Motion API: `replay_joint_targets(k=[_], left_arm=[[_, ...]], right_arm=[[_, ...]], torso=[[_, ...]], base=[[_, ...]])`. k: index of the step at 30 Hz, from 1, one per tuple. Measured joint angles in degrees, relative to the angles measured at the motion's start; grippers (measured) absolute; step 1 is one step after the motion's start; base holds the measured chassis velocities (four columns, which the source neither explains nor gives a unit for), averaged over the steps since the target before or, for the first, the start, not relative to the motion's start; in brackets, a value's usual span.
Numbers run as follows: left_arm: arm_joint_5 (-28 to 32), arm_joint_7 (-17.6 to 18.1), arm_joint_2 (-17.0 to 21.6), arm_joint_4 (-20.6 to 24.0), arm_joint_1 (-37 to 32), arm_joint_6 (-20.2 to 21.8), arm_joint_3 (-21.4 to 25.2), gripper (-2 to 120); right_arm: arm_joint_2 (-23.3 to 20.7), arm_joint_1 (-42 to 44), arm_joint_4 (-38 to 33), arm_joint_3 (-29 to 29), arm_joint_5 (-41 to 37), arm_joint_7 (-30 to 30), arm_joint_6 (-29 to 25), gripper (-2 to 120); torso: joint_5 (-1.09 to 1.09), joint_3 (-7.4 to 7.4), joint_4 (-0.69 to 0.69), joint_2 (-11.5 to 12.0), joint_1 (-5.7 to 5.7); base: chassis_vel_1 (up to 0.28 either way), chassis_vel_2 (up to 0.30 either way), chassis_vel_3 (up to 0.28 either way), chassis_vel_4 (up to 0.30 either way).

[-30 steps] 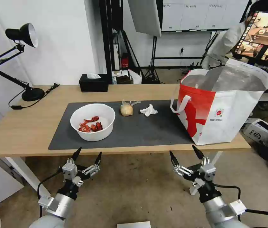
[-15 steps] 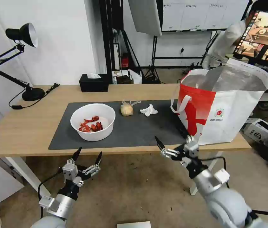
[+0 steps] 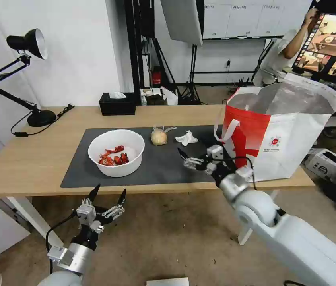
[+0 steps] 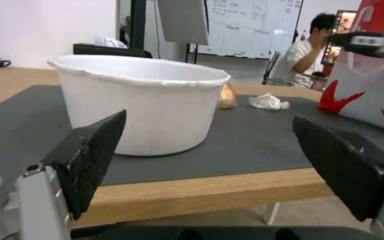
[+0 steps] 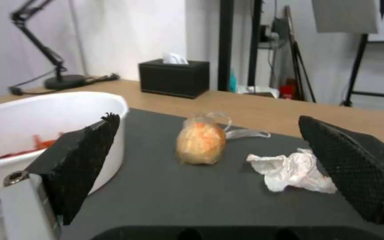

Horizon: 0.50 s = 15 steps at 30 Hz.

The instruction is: Pick up the trash from the table and place it into the takeout bag.

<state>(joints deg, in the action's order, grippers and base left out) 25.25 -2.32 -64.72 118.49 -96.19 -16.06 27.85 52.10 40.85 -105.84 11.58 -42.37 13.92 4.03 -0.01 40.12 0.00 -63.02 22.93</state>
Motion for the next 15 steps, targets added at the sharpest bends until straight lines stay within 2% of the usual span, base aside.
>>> replay_joint_targets(k=[1,4,5,11,15], left_arm=[[0.0,0.0,0.0,0.0,0.0,0.0,0.0,100],[0.0,0.0,0.0,0.0,0.0,0.0,0.1,100],[0.0,0.0,0.0,0.0,0.0,0.0,0.1,100],[0.1,0.0,-0.2,-0.1,-0.1,0.0,0.3,100],[0.1,0.0,-0.3,-0.2,-0.1,0.0,0.3,100]], right_arm=[[0.0,0.0,0.0,0.0,0.0,0.0,0.0,100],[2.8,-5.5,2.5,3.5,-1.0,6.9,5.3,100],[2.8,-5.5,2.5,3.5,-1.0,6.9,5.3,100],[6.5,-11.8,7.1,6.3,-6.2,16.4,10.6,100],[7.7,-13.5,9.0,6.7,-8.3,18.3,11.8,100]], torso=[[0.00,0.00,0.00,0.0,0.00],[-0.01,0.00,0.00,0.0,0.00],[-0.01,0.00,0.00,0.0,0.00],[0.00,-0.01,0.00,0.0,0.00],[-0.01,-0.01,0.00,0.0,0.00]], base=[[0.000,0.000,0.000,0.000],[0.000,0.000,0.000,0.000],[0.000,0.000,0.000,0.000],[0.000,0.000,0.000,0.000],[0.000,0.000,0.000,0.000]])
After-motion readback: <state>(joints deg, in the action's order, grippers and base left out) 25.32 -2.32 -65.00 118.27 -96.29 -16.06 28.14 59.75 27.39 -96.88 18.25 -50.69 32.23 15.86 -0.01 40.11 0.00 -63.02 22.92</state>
